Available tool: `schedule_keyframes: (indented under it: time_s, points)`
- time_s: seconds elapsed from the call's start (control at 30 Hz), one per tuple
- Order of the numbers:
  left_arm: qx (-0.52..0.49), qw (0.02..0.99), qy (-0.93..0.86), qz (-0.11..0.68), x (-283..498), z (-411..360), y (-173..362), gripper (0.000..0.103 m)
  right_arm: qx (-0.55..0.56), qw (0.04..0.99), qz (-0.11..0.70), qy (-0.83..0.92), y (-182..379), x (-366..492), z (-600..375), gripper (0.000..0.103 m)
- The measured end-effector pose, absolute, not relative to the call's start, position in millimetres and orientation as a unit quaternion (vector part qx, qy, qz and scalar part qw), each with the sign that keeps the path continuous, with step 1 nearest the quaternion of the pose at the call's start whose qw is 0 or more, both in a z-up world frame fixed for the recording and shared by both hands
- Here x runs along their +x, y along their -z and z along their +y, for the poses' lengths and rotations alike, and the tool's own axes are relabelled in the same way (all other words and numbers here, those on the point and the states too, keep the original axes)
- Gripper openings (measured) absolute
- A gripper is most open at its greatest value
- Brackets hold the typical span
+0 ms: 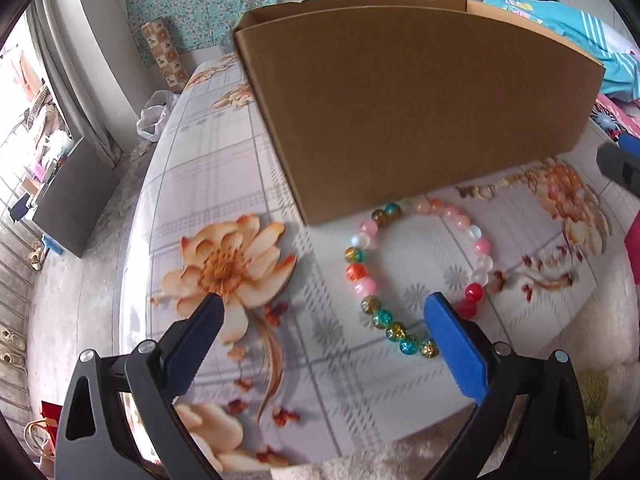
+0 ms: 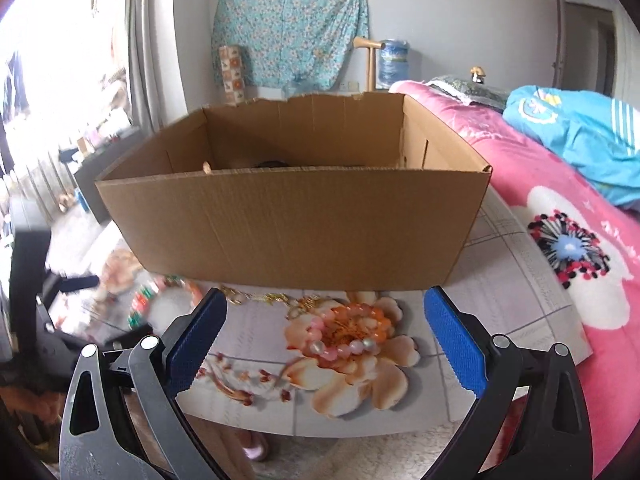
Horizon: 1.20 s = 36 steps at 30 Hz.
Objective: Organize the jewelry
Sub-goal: 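Move the right gripper back toward the multicolour bead bracelet, then close the right gripper on the multicolour bead bracelet and lift it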
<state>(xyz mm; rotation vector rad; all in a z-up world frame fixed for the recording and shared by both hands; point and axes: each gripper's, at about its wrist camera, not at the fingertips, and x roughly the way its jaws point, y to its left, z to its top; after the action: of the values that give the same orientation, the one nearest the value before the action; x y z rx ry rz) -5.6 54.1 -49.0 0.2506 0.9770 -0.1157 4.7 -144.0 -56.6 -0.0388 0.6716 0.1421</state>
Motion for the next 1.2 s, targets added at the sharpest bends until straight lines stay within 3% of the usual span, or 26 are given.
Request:
schedule_keyframes:
  time_s: [0.07,0.27,0.47,0.57,0.77,0.83,1.2]
  points:
    - [0.108,0.873,0.059,0.471,-10,59,50,0.099,-0.002,0.942,0.325,-0.087,52,3,-144,0.093]
    - [0.063,0.873,0.085,0.476,-14,78,48,0.097,-0.009,0.925,0.356,-0.133,59,1,-124,0.067]
    - [0.052,0.899,0.107,0.421,-34,94,26,0.088,0.002,0.907,0.380,-0.181,66,0,-107,0.058]
    - [0.042,0.906,0.124,0.403,-33,94,17,0.079,-0.006,0.898,0.394,-0.198,69,1,-96,0.049]
    - [0.041,0.898,0.146,0.412,-23,81,32,0.052,0.001,0.873,0.434,-0.223,80,10,-82,0.030]
    - [0.042,0.893,0.150,0.423,-19,78,37,0.044,-0.007,0.870,0.440,-0.224,83,10,-78,0.028]
    - [0.055,0.887,0.149,0.435,-3,71,49,0.033,-0.037,0.858,0.465,-0.213,93,16,-61,0.020]
